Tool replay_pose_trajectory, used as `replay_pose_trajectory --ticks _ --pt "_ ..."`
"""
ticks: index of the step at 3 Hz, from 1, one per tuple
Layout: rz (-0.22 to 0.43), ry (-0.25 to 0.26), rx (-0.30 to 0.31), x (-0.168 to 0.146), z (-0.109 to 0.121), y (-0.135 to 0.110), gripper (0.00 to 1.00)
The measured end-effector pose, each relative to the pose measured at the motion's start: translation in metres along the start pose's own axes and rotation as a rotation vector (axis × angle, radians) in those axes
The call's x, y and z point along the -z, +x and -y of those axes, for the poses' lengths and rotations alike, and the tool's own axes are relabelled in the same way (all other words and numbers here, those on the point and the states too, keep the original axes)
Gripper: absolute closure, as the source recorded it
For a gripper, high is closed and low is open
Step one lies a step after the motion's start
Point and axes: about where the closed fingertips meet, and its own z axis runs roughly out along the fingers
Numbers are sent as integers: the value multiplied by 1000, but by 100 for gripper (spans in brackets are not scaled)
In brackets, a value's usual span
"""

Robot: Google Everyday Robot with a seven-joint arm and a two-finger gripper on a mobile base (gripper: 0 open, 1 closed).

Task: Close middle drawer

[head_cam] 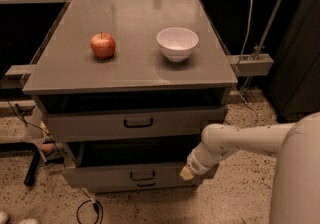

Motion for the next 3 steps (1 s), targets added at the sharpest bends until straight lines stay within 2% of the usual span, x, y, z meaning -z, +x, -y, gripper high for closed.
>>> replay_pose_trajectory --ticks 1,3 --pt "0 0 0 0 0 0 81" --pt "0 0 0 0 0 0 34"
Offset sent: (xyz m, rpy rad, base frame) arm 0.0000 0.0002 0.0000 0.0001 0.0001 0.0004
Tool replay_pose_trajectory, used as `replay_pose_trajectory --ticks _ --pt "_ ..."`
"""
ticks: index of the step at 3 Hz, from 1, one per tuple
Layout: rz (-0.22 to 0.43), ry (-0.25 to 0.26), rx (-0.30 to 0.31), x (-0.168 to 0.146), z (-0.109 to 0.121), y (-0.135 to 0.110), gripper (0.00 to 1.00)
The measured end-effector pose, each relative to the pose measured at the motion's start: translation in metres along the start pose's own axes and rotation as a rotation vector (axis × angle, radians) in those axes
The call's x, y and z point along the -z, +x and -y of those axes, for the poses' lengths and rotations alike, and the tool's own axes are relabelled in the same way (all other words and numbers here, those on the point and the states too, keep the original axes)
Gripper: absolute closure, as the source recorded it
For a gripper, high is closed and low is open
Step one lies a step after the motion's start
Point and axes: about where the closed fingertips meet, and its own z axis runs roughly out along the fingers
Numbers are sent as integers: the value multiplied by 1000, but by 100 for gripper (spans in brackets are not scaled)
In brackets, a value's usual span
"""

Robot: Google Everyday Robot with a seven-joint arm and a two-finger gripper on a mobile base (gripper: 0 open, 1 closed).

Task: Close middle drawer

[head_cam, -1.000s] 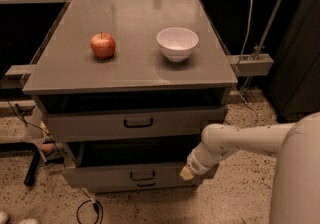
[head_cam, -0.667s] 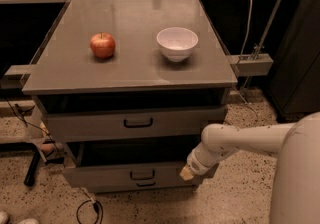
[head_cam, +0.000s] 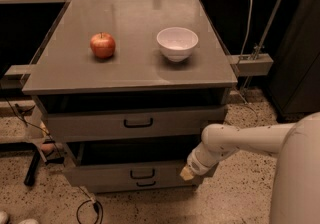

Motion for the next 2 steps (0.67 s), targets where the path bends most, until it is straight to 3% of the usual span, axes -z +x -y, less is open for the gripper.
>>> replay_pose_trajectory --ticks 1,2 --pt "0 0 0 0 0 0 11" --pt "0 0 0 0 0 0 0"
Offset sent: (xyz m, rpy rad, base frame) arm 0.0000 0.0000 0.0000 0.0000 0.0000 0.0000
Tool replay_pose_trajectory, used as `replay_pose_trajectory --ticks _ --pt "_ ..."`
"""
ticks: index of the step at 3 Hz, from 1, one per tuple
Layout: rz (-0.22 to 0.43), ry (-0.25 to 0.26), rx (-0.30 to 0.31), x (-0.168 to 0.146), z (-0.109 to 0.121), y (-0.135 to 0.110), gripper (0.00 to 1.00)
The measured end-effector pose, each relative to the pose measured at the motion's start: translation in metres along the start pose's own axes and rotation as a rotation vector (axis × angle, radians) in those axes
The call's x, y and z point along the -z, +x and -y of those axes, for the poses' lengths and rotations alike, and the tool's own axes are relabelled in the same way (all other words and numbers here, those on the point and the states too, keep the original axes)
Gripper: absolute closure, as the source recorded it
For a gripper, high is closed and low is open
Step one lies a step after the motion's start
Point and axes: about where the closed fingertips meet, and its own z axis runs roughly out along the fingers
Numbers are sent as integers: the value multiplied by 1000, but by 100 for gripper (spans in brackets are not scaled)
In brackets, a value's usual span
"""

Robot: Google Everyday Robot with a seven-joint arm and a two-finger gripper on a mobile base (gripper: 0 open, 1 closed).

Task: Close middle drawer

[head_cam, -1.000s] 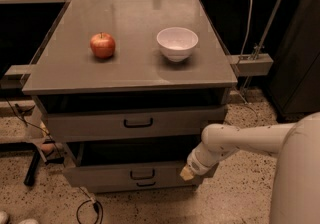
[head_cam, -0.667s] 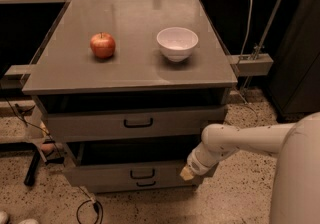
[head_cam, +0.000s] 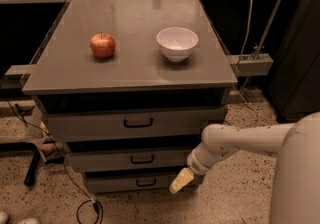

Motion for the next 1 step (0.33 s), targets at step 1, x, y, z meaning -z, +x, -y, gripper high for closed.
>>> replay_pose_trajectory --ticks 1 --pt "0 0 0 0 0 0 0"
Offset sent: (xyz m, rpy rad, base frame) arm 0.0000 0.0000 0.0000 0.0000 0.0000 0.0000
